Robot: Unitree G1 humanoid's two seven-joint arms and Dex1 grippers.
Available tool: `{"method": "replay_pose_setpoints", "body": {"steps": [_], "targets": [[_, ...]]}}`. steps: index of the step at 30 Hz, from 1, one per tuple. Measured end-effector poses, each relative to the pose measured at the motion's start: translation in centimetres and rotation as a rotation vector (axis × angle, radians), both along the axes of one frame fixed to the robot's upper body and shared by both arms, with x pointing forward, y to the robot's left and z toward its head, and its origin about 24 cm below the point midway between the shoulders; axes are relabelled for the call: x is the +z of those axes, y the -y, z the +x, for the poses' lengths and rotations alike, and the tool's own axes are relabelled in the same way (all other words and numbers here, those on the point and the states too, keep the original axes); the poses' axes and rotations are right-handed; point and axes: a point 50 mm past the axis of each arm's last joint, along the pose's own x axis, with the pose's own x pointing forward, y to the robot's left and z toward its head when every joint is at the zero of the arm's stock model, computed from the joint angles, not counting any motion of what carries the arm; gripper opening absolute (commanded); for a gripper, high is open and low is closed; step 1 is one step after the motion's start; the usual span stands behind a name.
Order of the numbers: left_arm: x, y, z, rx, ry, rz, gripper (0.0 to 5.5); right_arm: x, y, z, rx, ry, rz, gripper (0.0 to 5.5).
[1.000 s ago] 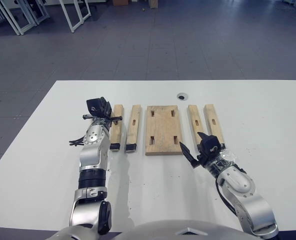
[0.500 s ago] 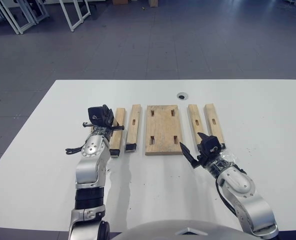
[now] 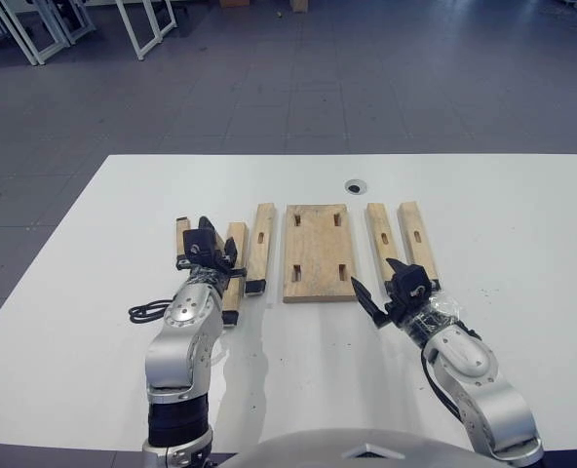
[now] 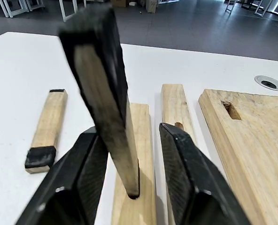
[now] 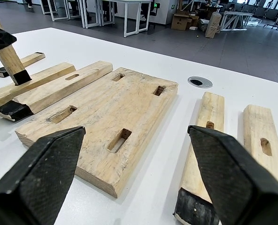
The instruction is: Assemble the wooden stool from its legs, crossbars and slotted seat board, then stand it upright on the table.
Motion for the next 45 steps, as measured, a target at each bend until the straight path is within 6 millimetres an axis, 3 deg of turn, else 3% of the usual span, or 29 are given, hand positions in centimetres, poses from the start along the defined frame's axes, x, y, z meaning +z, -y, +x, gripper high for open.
{"method": "replay_pose_setpoints", "body": {"steps": [4, 13, 16, 21, 25, 28, 31, 35, 37, 39, 42, 45], "targets": [[4.1, -0.3, 1.5, 0.004, 0.151, 0.082, 2.27, -0.1, 0.0, -0.1, -0.004, -0.004, -0.001, 4.03], [12.9, -1.0, 4.4, -0.010, 0.394, 0.080, 2.27, -0.3, 0.0, -0.2, -0.013, -0.014, 0.005, 4.03], [12.1, -2.0, 5.6, 0.001, 0.343, 0.034, 2.27, -0.3, 0.0, -0.2, -0.012, -0.016, 0.005, 4.03], [4.7, -2.2, 5.4, -0.024, 0.099, -0.039, 2.27, -0.1, -0.1, 0.1, -0.008, -0.004, 0.004, 4.03], [4.3, -1.4, 5.4, -0.071, 0.132, -0.026, 2.27, -0.1, 0.0, 0.2, -0.009, -0.004, 0.004, 4.03], [4.3, -2.4, 5.6, -0.053, 0.133, 0.016, 2.27, -0.1, -0.1, 0.2, -0.012, -0.004, 0.007, 4.03], [5.7, -3.2, 5.9, -0.029, 0.170, -0.004, 2.27, -0.1, -0.1, 0.2, -0.017, -0.003, 0.010, 4.03], [13.7, -1.5, 5.3, -0.097, 0.484, 0.003, 2.77, -0.3, 0.0, 0.0, -0.025, -0.012, 0.011, 4.03], [15.1, -0.5, 3.0, -0.144, 0.560, 0.023, 3.15, -0.4, 0.1, -0.3, -0.032, -0.022, 0.009, 4.03], [12.6, -0.1, 0.6, -0.154, 0.489, 0.038, 3.51, -0.5, 0.2, -0.5, -0.039, -0.025, 0.009, 4.03], [6.7, 0.5, -4.4, -0.169, 0.250, 0.033, 4.03, -0.7, 0.4, -0.8, -0.053, -0.039, 0.006, 4.03], [2.3, 1.1, -9.4, -0.156, 0.003, -0.003, 4.13, -0.8, 0.5, -1.0, -0.056, -0.045, 0.003, 4.03]]}}
